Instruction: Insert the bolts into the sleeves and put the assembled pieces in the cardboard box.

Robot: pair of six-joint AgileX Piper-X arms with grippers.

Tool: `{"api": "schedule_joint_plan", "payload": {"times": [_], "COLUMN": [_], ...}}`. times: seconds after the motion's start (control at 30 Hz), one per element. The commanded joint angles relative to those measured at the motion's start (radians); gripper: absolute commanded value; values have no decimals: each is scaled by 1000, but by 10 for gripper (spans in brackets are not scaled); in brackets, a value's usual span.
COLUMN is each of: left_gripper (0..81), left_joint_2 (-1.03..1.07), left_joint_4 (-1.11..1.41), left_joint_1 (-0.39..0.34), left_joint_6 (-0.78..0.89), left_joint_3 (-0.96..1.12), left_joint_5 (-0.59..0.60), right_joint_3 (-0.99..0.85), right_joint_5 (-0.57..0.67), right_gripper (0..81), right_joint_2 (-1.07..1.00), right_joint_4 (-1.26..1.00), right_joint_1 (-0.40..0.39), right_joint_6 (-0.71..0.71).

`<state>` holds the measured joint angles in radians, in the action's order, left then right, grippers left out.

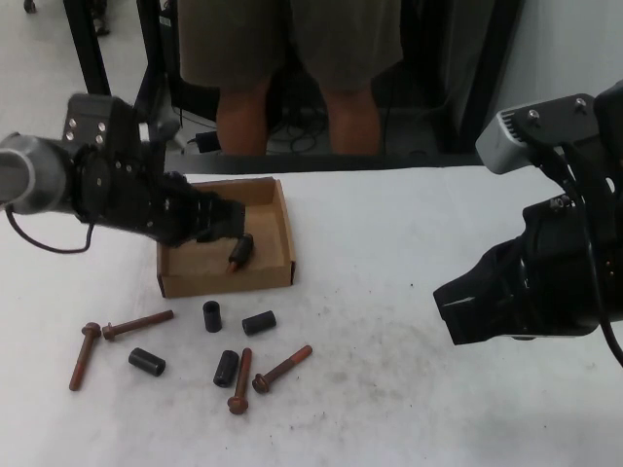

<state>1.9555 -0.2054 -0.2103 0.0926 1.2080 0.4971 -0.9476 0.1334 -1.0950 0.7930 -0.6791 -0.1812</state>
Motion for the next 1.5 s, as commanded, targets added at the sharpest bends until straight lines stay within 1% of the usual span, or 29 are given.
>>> {"api": "schedule_joint_plan", "payload": {"times": [0.0,0.1,0.13,0.23,0.33,0.43,0.5,0.83,1.07,1.23,1.3,1.4,1.47], "left_gripper": [220,39,6,8,8,8,8,8,8,8,8,8,8], "left_joint_2": [-109,-183,-212,-298,-387,-492,-581,-1024,-1268,-1356,-1373,-1384,-1384], "left_joint_4": [-36,-93,-113,-197,-348,-440,-454,-429,-321,-313,-314,-306,-306], "left_joint_1": [-2,0,2,2,-2,-10,-10,-10,-10,-10,-10,-10,-10], "left_joint_6": [35,26,7,-30,-124,-213,-215,-93,90,144,147,147,147], "left_joint_3": [12,8,6,6,1,-53,-123,-526,-680,-723,-723,-723,-723], "left_joint_5": [61,101,105,104,87,69,73,73,102,103,103,103,103], "right_joint_3": [-12,-12,-12,-12,-12,-12,-12,-12,-12,4,5,5,5], "right_joint_5": [7,7,7,7,-1,-1,-1,-1,3,3,3,49,61], "right_gripper": [2,2,2,2,2,2,2,2,2,3,47,157,204], "right_joint_2": [11,11,11,11,11,11,11,11,11,8,-5,-40,-75], "right_joint_4": [-5,-1,2,3,3,3,5,3,3,8,11,2,1], "right_joint_1": [4,4,4,4,4,4,4,4,4,4,4,4,4], "right_joint_6": [9,9,12,67,97,98,97,93,41,24,29,37,88]}}
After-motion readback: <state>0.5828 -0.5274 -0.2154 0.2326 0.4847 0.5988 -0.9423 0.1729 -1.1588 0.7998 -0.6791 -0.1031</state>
